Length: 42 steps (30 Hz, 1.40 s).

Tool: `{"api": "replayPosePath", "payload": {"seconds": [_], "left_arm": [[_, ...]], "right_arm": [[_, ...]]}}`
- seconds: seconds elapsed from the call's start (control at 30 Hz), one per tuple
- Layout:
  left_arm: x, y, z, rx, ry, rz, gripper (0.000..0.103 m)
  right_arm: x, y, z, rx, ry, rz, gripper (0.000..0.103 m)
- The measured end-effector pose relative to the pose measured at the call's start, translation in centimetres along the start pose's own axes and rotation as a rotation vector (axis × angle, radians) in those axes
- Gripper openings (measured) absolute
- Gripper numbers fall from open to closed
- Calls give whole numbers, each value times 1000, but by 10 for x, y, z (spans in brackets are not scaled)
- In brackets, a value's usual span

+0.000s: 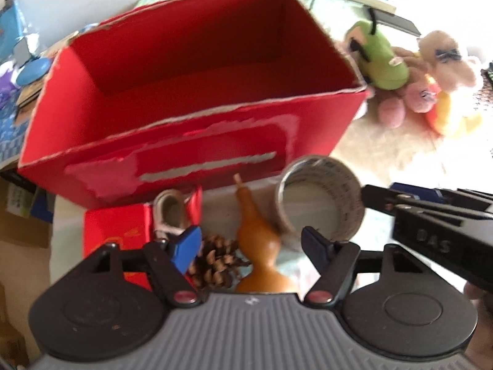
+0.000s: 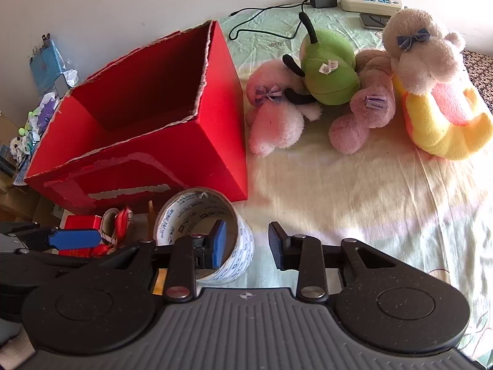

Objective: Organize objects
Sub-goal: 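Grasp the roll of packing tape with the right gripper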

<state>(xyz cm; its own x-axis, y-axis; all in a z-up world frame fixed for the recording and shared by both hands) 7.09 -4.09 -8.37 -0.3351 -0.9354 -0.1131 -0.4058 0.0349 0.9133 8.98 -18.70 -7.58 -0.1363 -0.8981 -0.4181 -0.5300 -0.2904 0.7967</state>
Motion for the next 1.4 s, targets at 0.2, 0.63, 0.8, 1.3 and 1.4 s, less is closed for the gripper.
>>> {"api": "replayPosePath", "payload": {"seconds": [0.2, 0.63, 0.8, 1.3, 1.4], "left_arm": [[7, -14, -10, -10, -21, -27, 72], [13, -28, -11, -85, -7, 76, 40], [18, -32, -14, -80, -4, 127, 17], [61, 45, -43, 138, -183, 225, 15], [65, 72, -63, 215, -200, 226, 15]], "right_arm": [[5, -6, -2, -40, -13, -14, 34], [4, -26, 2, -119, -11, -40, 15], [3, -25, 1, -132, -22, -54, 12], [20, 75, -42, 87, -12, -64, 12], [10, 102, -65, 173, 3, -121, 13]]}}
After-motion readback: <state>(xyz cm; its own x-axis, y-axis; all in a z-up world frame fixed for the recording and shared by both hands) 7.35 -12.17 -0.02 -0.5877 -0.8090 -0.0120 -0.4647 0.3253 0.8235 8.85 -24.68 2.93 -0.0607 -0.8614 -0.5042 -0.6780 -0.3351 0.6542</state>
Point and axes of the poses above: each gripper's, at about its wrist camera, not at the fingertips, and y roughly against the way its jaws point, x to its right, z to its underside, the point moved 10 cm from there along -y, roughly the way its jaws point, and after that the axes turned 15 degrees about -y, right-handed, at the moved point
